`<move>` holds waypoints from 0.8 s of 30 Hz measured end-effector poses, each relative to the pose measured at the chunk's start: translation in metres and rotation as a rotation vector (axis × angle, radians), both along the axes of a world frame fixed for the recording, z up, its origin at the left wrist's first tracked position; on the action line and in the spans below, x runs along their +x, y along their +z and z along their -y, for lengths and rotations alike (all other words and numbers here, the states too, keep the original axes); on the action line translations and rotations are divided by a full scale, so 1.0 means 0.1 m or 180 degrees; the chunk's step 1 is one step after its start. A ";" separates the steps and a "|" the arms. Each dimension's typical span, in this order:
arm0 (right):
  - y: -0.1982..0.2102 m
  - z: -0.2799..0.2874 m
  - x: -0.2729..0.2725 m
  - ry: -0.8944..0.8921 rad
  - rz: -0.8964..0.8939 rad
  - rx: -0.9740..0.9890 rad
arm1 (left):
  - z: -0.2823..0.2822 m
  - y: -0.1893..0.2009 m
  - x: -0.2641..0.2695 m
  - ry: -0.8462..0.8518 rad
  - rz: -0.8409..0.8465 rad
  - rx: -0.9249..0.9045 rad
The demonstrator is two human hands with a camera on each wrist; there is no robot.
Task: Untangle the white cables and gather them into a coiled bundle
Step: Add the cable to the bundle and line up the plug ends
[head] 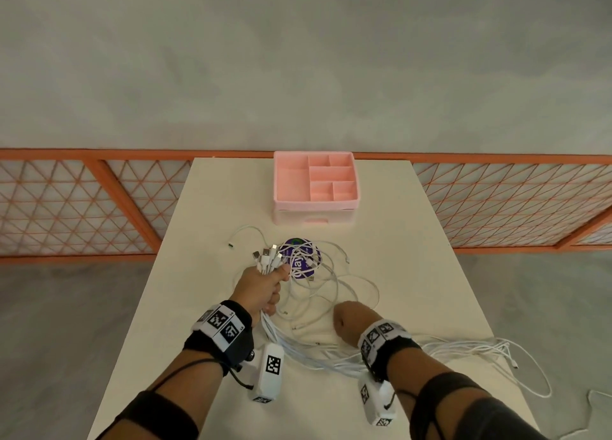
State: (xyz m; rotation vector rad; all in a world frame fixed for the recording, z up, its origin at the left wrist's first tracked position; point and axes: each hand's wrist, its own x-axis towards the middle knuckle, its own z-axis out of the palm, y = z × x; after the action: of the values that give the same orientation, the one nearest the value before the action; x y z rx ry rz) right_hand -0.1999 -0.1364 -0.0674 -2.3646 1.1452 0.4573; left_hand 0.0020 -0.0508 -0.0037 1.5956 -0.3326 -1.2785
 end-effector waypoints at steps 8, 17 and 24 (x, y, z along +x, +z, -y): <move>0.70 0.22 0.11 -0.1354 0.1814 0.0255 | 0.11 0.06 -0.04 0.0195 -0.0005 -0.0229; 1.00 0.22 0.37 -0.1611 0.3029 0.0721 | 0.13 0.15 -0.09 0.0082 0.0039 -0.0409; 1.16 0.29 0.46 -0.1386 0.3073 0.0633 | 0.10 0.23 -0.14 -0.0240 0.0112 -0.0734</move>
State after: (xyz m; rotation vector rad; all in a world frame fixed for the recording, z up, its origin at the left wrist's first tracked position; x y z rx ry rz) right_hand -0.1542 -0.1651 0.0488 -1.7037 0.9945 -0.6317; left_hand -0.0119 -0.0604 0.0193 1.4216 -0.5468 -1.2225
